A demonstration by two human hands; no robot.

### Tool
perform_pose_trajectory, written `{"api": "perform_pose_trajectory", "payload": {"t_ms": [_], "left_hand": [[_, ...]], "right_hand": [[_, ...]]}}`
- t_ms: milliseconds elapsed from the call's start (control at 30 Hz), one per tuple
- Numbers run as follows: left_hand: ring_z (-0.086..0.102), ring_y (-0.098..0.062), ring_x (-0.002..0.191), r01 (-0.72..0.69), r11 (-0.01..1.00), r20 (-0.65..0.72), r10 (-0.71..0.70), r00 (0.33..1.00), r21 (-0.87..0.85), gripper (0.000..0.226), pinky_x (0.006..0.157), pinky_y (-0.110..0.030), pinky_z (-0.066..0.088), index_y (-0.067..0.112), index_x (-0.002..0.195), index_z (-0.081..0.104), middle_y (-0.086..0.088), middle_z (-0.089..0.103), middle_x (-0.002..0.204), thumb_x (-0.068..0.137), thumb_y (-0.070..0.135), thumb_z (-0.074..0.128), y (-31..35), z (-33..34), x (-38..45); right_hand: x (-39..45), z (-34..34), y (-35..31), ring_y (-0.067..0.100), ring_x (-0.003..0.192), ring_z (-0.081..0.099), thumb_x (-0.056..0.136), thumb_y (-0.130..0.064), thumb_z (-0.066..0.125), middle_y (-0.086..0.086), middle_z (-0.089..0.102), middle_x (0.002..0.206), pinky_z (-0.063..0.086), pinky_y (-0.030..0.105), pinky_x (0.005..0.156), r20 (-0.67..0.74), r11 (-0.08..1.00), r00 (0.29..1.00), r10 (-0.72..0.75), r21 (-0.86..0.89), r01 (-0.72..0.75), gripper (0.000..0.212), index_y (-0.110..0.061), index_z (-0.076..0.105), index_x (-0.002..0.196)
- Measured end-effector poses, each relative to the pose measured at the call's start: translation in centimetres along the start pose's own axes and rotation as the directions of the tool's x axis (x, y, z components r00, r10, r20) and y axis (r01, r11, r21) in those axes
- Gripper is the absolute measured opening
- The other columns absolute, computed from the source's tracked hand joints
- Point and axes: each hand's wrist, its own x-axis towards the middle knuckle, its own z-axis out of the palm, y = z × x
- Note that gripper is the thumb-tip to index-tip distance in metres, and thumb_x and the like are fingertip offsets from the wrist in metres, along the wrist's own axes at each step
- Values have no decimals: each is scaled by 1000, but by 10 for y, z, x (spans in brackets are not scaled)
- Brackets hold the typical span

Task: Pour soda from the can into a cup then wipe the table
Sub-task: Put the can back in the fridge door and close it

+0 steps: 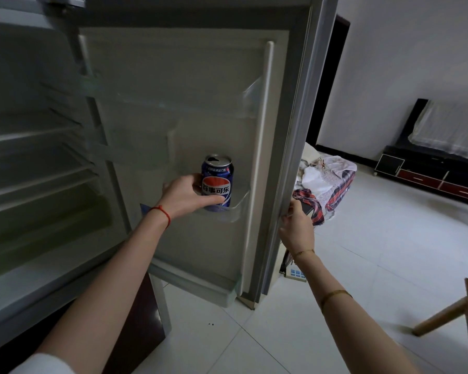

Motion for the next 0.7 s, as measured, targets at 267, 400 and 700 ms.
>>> {"api": "perform_pose_trajectory", "payload": {"t_ms": [267, 400, 700], "left_hand": [[61, -13, 114, 12, 999, 33, -10, 999, -44, 53, 112, -43, 36, 46, 83, 59, 16, 68, 99, 42, 79, 62, -4, -2, -4], [58, -17, 121, 11, 995, -88, -20, 996, -96, 85, 111, -44, 39, 26, 126, 61, 4, 67, 124, 55, 72, 74, -10, 5, -13], [50, 0, 114, -280, 956, -612, 169, 773, -90, 37, 100, -29, 46, 14, 120, 66, 3, 64, 121, 84, 19, 74, -13, 56, -94]], "right_hand": [[-4, -3, -1, 28, 79, 59, 91, -7, 51, 11, 68, 100, 48, 36, 64, 15, 1000, 1000, -3, 9, 3, 28, -13, 49, 118], [-7, -5, -3, 30, 81, 62, 91, -6, 51, 10, 68, 99, 54, 41, 67, 26, 1000, 1000, 7, 7, -7, 25, -14, 49, 114], [-25, -12, -7, 32, 77, 60, 92, -9, 49, 11, 67, 95, 38, 31, 60, 40, 1000, 999, -12, 9, 12, 19, -13, 48, 111]]}}
